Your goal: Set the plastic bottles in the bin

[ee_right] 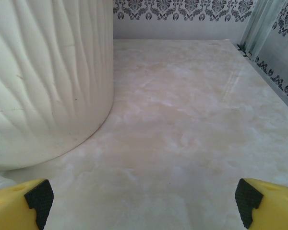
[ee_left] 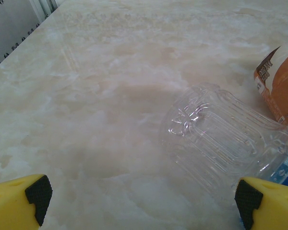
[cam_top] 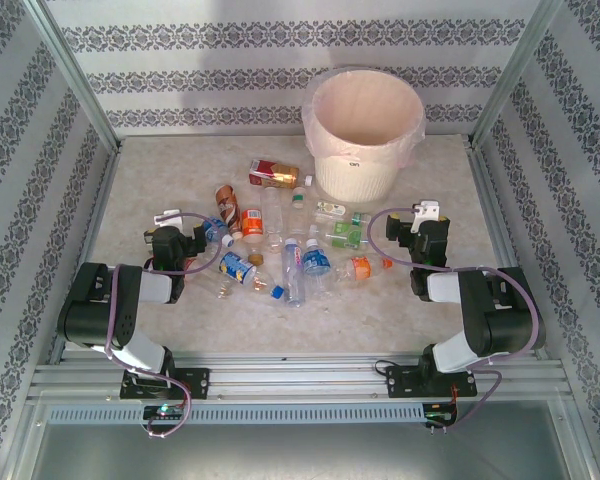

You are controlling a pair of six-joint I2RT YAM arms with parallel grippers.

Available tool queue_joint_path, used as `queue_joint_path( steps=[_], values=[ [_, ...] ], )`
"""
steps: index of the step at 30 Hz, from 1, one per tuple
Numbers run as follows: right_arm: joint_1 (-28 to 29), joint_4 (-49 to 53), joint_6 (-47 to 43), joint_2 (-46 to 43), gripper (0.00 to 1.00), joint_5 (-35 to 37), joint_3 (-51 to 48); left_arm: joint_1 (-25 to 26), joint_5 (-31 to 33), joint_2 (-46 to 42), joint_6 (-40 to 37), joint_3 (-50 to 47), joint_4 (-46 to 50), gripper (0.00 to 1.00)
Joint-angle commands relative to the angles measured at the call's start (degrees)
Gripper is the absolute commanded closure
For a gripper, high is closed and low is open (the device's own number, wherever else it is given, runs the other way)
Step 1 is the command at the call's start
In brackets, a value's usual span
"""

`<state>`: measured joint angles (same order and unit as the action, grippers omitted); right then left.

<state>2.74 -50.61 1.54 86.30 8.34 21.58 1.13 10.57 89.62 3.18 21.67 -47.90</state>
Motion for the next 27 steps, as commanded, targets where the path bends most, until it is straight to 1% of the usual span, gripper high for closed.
queue_joint_path(
  steps=[1, 4, 6, 8, 10, 12, 14, 16, 18, 21, 25, 27],
  values=[
    [-0.72, -1.42, 0.91, 0.10, 0.02, -0.25, -0.05, 0.46, -0.67, -0.33, -0.64, 0.74, -2.11, 0.00],
    [-0.75, -1.60, 0.79, 0.01, 0.02, -0.33, -0.14, 0.46, -0.83, -0.46, -0.88, 0.86, -1.92, 0.00],
    [-0.63, 0.98, 0.66, -1.35, 0.02, -0.34, 0.92, 0.46, -1.16, -2.08, -0.90, 1.91, 1.35, 0.00],
    [-0.29, 6.09, 0.04, -4.53, 0.02, -0.50, 2.23, 0.46, -1.77, -5.08, -1.20, 3.96, 7.90, 0.00],
    [-0.10, 12.57, -0.22, -8.31, 0.02, -0.78, 3.92, 0.47, -0.84, -9.06, -0.25, 6.24, 15.48, 0.00],
    [0.11, 17.44, -0.17, -11.43, 0.02, -0.68, 5.54, 0.46, -0.45, -12.50, 0.46, 6.03, 17.48, 0.00],
    [0.32, 23.50, 2.16, -14.23, 0.02, -0.52, 7.85, 0.46, 1.91, -15.63, 2.69, 6.05, 20.00, 0.00],
    [0.72, 31.68, 5.39, -16.65, 0.02, -1.41, 11.28, 0.45, 3.28, -18.57, 5.13, 7.49, 25.18, 0.00],
    [1.49, 38.65, 11.00, -18.37, 0.02, 0.19, 13.68, 0.46, 4.92, -20.61, 8.92, 9.62, 31.09, 0.00],
    [2.09, 48.94, 24.32, -20.69, 0.02, 0.48, 15.88, 0.46, 7.38, -23.30, 16.00, 12.91, 41.06, 0.00],
    [2.35, 62.75, 39.31, -23.25, 0.02, -3.98, 17.64, 0.46, 9.48, -26.99, 26.18, 15.07, 51.68, 0.00],
    [2.68, 67.08, 45.82, -24.43, 0.02, -7.82, 17.35, 0.46, 9.96, -28.68, 31.00, 14.74, 55.17, 0.00]
  ],
)
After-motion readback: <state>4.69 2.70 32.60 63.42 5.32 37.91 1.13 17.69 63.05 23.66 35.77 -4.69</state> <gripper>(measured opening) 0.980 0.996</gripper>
